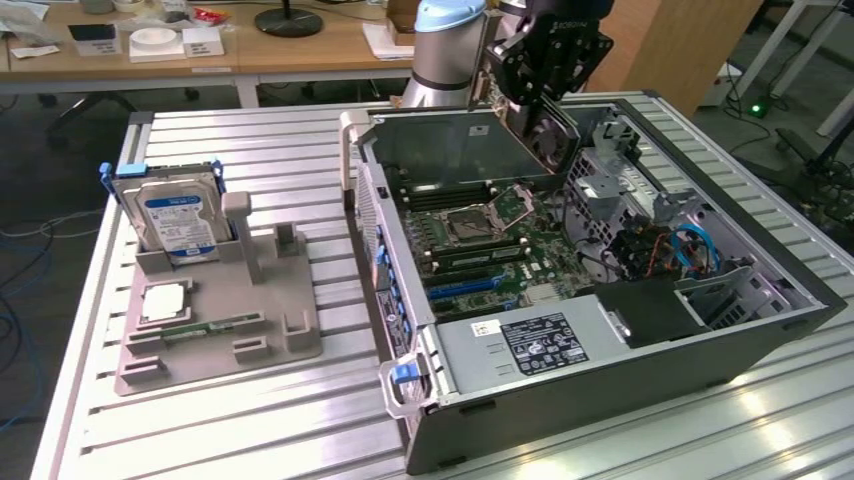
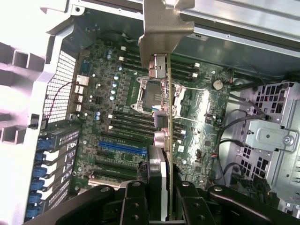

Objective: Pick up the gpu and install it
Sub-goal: 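Insert the gpu into the slot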

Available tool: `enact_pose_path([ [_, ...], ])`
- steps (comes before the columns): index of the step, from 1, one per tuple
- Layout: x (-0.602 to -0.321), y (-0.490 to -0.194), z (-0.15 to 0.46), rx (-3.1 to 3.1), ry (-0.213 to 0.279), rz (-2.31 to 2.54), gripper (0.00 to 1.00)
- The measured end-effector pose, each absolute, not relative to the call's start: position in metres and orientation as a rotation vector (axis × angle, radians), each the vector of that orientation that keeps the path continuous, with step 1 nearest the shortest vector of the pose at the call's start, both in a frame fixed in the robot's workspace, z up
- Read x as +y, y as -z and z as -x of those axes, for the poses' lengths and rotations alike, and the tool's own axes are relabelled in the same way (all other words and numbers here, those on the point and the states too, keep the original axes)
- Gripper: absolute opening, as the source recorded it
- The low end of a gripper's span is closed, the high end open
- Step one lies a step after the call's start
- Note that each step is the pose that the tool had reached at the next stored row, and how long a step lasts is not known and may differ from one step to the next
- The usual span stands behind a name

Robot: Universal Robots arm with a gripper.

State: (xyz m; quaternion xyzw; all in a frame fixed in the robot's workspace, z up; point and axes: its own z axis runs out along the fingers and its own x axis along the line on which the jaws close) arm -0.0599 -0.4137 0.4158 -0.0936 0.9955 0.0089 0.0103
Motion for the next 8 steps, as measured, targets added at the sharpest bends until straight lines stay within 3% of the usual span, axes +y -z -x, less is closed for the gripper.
enact_pose_path([
  [8, -0.4137, -0.4158, 0.0599, 3.102, -0.028, 0.342, 0.28],
])
